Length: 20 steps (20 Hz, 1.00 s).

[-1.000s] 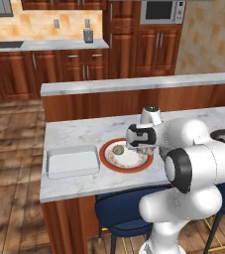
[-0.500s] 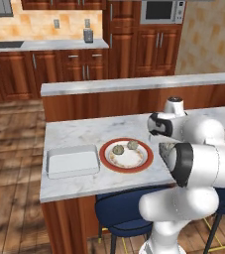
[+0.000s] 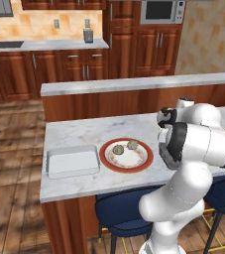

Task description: Place two dumplings into each of the tupperware containers and then place the containers in the fridge.

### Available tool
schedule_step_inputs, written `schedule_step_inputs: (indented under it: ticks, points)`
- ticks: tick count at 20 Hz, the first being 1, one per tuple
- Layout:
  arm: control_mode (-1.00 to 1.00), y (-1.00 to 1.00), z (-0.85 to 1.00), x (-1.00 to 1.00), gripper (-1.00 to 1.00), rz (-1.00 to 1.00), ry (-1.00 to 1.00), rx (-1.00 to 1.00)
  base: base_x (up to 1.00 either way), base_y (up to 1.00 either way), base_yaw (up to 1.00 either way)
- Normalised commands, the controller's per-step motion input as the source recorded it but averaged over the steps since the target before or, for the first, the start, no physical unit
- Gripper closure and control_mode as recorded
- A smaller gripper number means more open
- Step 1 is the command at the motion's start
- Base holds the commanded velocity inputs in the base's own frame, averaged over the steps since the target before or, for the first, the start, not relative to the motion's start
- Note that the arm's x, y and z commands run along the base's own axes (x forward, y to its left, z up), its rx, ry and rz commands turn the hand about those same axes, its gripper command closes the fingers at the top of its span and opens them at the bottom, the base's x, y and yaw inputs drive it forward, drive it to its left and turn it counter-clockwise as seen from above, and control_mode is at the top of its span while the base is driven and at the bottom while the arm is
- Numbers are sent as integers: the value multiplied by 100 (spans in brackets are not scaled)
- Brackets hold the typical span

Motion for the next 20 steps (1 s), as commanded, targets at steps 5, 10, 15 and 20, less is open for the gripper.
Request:
schedule_step_inputs:
  ticks: [5, 10, 15, 20]
  points:
    - [-100, -1, -58, 3, 100, 0, 0, 0, 0, 0, 0]
    - [-100, -4, -24, 0, -100, 0, 0, 0, 0, 0, 0]
    - [-100, -1, 24, -6, -100, 0, 0, 0, 0, 0, 0]
    - [-100, 2, 29, -24, -100, 0, 0, 0, 0, 0, 0]
